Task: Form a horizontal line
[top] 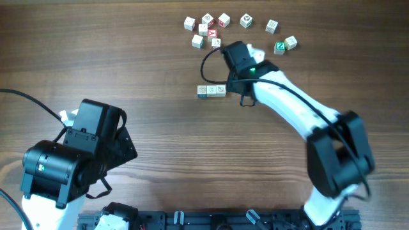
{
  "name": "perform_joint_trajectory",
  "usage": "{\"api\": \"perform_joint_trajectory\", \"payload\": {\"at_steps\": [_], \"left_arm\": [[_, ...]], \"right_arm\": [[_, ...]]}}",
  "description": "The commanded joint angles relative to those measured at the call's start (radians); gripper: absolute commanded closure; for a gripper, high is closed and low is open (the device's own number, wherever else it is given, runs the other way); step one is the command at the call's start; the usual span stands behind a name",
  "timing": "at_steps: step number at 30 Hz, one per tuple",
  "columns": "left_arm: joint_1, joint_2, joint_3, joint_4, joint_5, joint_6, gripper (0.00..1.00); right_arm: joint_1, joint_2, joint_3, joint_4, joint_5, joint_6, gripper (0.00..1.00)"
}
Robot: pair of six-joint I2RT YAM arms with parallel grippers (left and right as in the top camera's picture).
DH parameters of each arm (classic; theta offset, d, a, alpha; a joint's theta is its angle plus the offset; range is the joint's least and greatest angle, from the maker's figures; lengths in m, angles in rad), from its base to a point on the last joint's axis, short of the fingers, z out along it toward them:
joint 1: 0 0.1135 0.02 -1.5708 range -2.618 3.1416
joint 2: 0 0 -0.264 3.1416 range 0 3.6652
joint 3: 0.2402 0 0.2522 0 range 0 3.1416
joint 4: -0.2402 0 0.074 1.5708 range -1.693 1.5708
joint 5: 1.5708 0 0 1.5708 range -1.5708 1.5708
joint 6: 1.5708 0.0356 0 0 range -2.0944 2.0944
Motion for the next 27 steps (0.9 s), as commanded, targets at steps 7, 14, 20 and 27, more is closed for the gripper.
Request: {"api": "perform_joint_trajectory", "payload": {"at_steps": [7, 14, 20, 27], "left_arm": [[0.005, 0.003, -0.003, 0.0, -0.016, -0.017, 0.0], [0.005, 0.003, -0.003, 0.0, -0.016, -0.017, 0.0], [0.005, 0.003, -0.003, 0.0, -0.016, -0.017, 0.0], [0.005, 0.003, -0.003, 0.0, -0.016, -0.018, 0.0]], "right_arm": [[0.002, -0.52, 0.023, -0.254, 0.156, 0.003, 0.84], [0.002, -0.719, 0.023, -0.351, 0.148, 0.003, 0.0], [0.002, -0.711, 0.023, -0.373, 0.184, -0.071, 0.0], [-0.057, -0.824, -0.039, -0.154, 0.213, -0.15, 0.0]]}}
